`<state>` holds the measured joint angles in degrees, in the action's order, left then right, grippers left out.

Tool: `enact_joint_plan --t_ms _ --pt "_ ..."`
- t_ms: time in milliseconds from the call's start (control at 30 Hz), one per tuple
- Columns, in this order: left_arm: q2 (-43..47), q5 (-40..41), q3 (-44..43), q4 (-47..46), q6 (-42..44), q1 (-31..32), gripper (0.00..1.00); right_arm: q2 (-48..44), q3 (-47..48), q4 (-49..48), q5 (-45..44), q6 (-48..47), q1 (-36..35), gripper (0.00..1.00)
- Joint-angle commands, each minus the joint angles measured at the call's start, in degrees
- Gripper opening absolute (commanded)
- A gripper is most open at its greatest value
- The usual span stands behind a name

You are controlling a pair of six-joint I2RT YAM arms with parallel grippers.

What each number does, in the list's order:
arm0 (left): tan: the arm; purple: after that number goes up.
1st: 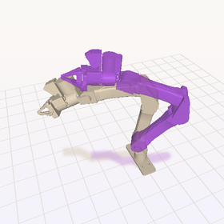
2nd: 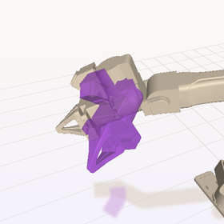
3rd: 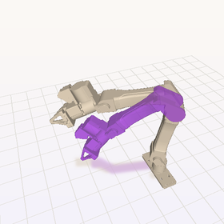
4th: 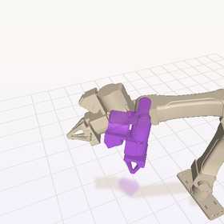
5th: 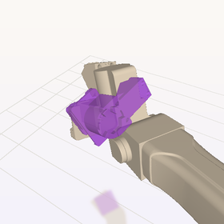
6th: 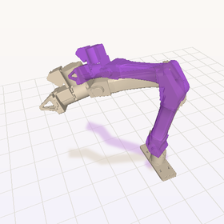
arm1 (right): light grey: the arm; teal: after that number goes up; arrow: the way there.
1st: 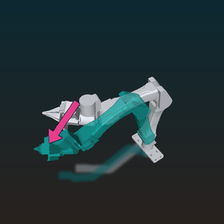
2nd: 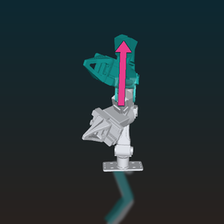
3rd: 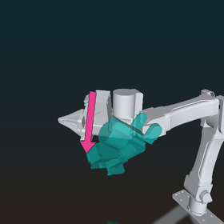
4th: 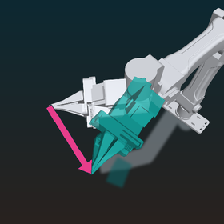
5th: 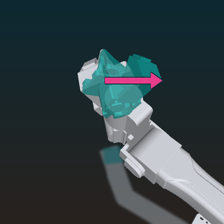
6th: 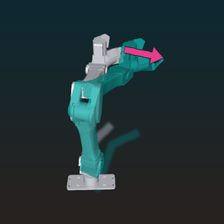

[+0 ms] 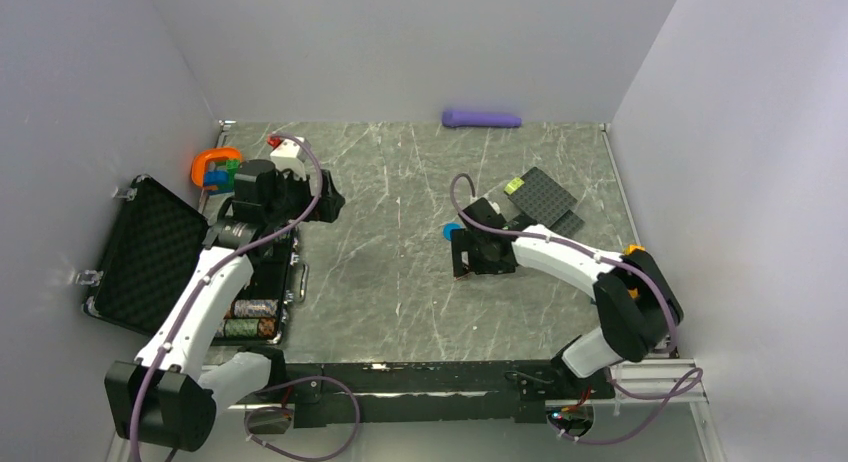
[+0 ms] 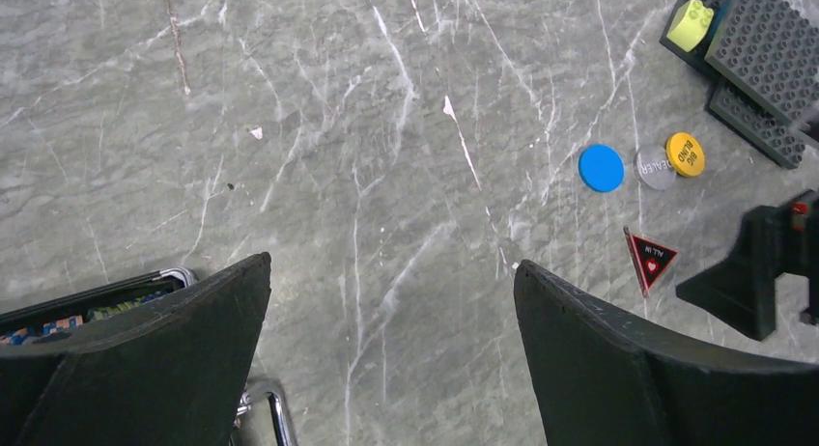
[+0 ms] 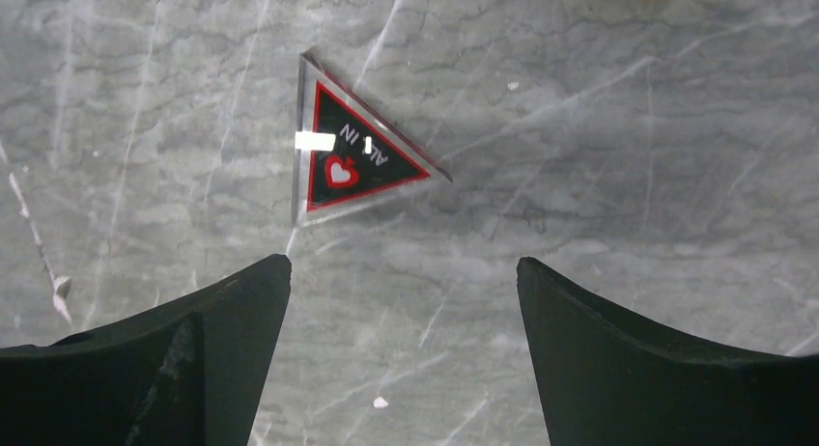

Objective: Pack up texas hold em set

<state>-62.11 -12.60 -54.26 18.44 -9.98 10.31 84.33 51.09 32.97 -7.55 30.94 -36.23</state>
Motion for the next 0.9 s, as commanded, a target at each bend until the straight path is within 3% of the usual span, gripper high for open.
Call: enact_joint_plan --t_ms 0,400,867 --pt "3.9 0.3 0.8 -3.6 2.0 0.6 0.99 3.9 4.3 -4.4 -2.9 1.0 -0.6 0.90" --pt "2.9 -1.9 0.6 -3.6 0.9 0.7 0.99 11.8 6.7 -6.5 -3.4 1.1 -1.7 0.84" --pt "3.6 -1.6 0.6 -3.5 0.9 0.6 0.99 13.1 5.7 -4.9 -5.0 2.6 -2.1 0.73"
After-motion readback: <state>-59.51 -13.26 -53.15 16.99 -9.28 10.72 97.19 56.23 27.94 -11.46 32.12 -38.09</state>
